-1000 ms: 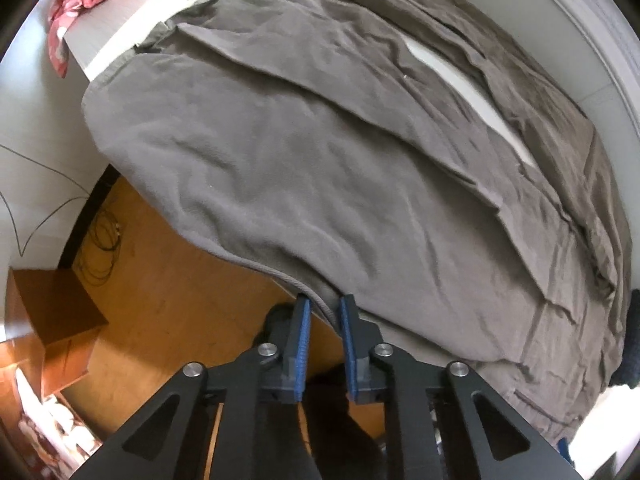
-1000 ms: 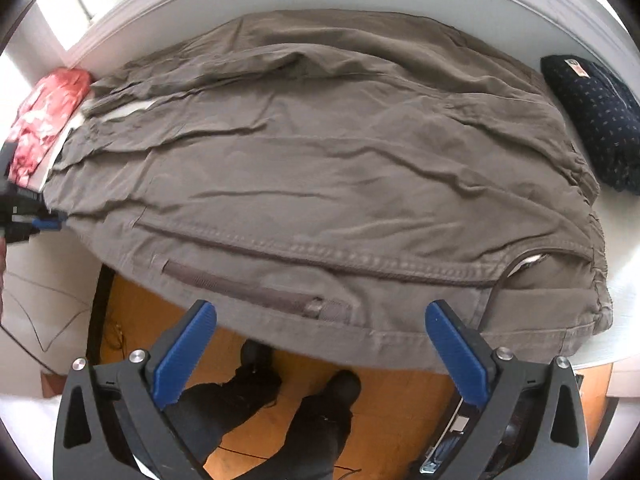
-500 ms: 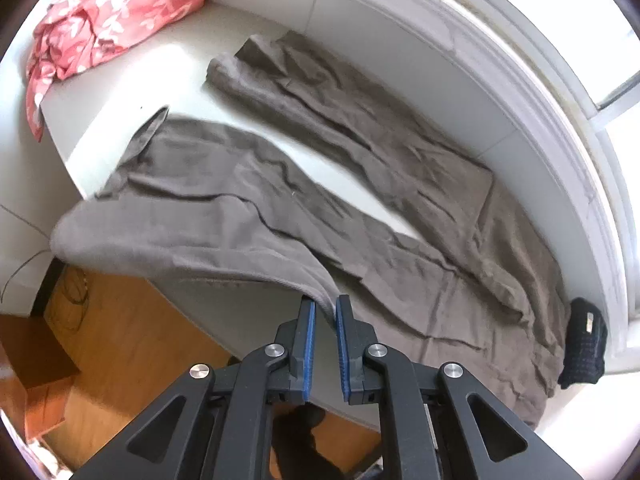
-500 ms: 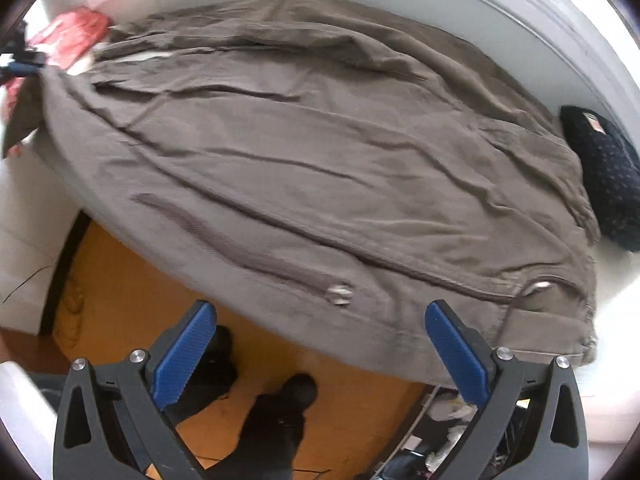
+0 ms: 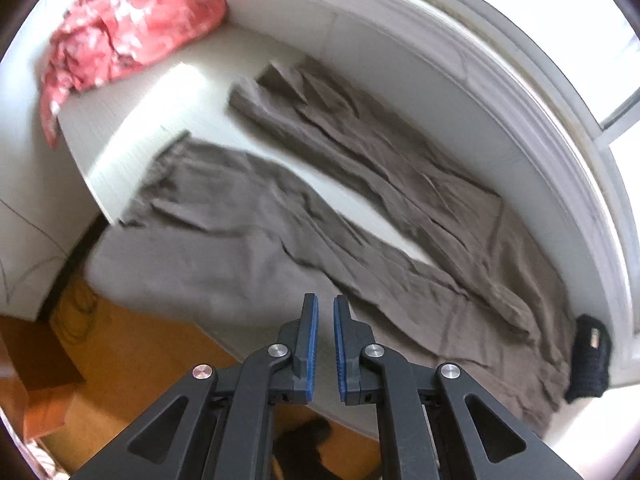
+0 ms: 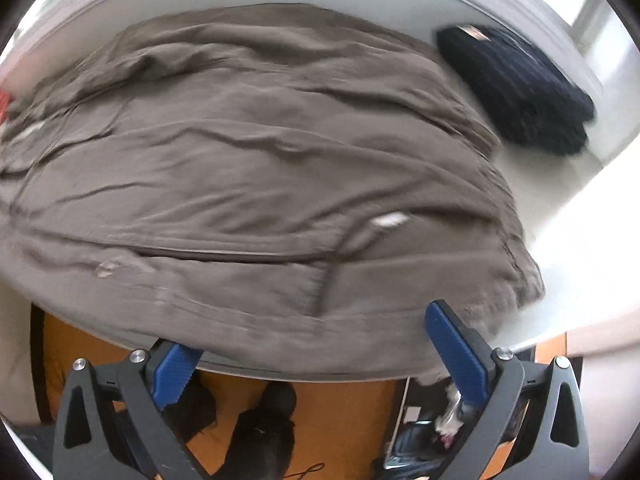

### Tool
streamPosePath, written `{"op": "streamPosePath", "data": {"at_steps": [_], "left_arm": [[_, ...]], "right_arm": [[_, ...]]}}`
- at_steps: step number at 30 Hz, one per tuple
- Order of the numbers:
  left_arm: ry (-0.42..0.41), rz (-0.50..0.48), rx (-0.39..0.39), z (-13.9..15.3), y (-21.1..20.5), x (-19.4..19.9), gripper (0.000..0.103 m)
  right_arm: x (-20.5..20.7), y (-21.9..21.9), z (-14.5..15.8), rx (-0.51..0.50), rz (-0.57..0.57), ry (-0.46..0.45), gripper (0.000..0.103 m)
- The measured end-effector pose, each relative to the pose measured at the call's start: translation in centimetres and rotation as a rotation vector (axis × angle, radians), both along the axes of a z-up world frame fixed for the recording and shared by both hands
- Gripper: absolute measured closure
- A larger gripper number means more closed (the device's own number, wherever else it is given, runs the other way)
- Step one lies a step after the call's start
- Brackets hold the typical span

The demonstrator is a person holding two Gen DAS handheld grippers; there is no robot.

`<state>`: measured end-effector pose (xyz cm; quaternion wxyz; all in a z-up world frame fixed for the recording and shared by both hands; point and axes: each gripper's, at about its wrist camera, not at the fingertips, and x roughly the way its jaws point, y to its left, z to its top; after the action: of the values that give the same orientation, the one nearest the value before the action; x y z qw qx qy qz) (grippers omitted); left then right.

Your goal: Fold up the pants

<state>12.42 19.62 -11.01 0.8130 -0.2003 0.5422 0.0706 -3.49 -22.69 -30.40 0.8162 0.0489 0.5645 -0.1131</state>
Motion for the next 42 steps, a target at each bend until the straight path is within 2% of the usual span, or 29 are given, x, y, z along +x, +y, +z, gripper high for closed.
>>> {"op": "streamPosePath", "data": {"at_steps": [1, 2, 3, 4, 5, 8, 12, 16, 19, 23, 25, 26, 28, 29, 31, 34, 35, 36, 38, 41, 42], "left_arm": [[0.0, -0.003, 0.005, -0.2, 0.2, 0.1, 0.095], [0.014, -0.006, 0.008, -0.7, 0.4, 0.3, 0.095], [0.036, -0.007, 0.012, -1.5, 0.6, 0.4, 0.095], [0.05, -0.007, 0.011, -2.1, 0.8, 0.3, 0.095], [0.067, -0.003, 0.006, -2.8, 1.1, 0.1, 0.095], [0.106, 0.033, -0.046, -4.8, 2.3, -1.6, 0.095], [0.132, 0.049, -0.107, -7.1, 3.4, -4.4, 0.095], [0.178, 0.03, -0.131, -9.5, 3.5, -6.3, 0.095], [0.198, 0.024, -0.141, -10.9, 3.6, -7.2, 0.095], [0.229, 0.064, -0.152, -12.3, 4.2, -8.4, 0.094], [0.303, 0.118, -0.101, -13.1, 4.8, -8.7, 0.094], [0.328, 0.124, -0.101, -13.5, 5.0, -8.8, 0.095], [0.323, 0.12, -0.135, -13.8, 5.3, -9.0, 0.094], [0.316, 0.111, -0.136, -13.7, 5.3, -9.0, 0.095], [0.251, 0.073, -0.178, -13.4, 5.4, -9.0, 0.094], [0.038, -0.013, -0.354, -12.4, 5.3, -9.2, 0.095], [-0.019, -0.031, -0.387, -12.0, 5.3, -9.4, 0.094], [-0.06, -0.024, -0.38, -11.5, 5.4, -9.7, 0.094], [-0.067, -0.017, -0.301, -10.6, 5.3, -9.8, 0.094], [-0.072, -0.046, -0.295, -10.4, 5.3, -9.8, 0.094], [-0.049, -0.057, -0.23, -10.4, 5.1, -9.3, 0.094]], "right_arm": [[-0.2, -0.4, -0.1, 0.013, -0.011, -0.004, 0.001], [-0.3, -0.8, -0.1, 0.021, -0.021, -0.008, 0.014], [-0.3, -0.9, 0.0, 0.054, -0.01, -0.026, 0.027], [-0.1, -0.7, 0.1, 0.099, 0.014, -0.034, 0.052], [0.1, -0.4, 0.4, 0.119, 0.038, -0.029, 0.067], [0.7, 0.3, 2.3, 0.092, 0.069, -0.064, 0.083], [1.1, -0.8, 5.2, 0.146, 0.051, -0.129, 0.086], [1.1, -0.7, 7.2, 0.124, 0.074, -0.151, 0.086], [1.2, -0.4, 7.1, 0.111, 0.087, -0.144, 0.086], [1.6, 0.2, 6.9, 0.108, 0.095, -0.123, 0.086], [1.6, 0.0, 6.7, 0.109, 0.099, -0.113, 0.086], [1.7, -0.1, 6.8, 0.109, 0.101, -0.11, 0.086], [1.6, 0.0, 6.8, 0.104, 0.105, -0.106, 0.086], [1.6, 0.0, 6.8, 0.105, 0.105, -0.104, 0.086], [1.7, -0.1, 6.7, 0.108, 0.101, -0.104, 0.086], [1.7, -0.1, 6.6, 0.111, 0.093, -0.103, 0.086], [1.6, 0.0, 6.5, 0.112, 0.091, -0.102, 0.086], [1.6, 0.0, 6.5, 0.115, 0.087, -0.094, 0.086], [1.5, -0.1, 6.4, 0.117, 0.082, -0.09, 0.086], [1.4, -0.1, 6.3, 0.122, 0.076, -0.081, 0.086], [1.4, -0.1, 6.2, 0.123, 0.074, -0.078, 0.086]]}}
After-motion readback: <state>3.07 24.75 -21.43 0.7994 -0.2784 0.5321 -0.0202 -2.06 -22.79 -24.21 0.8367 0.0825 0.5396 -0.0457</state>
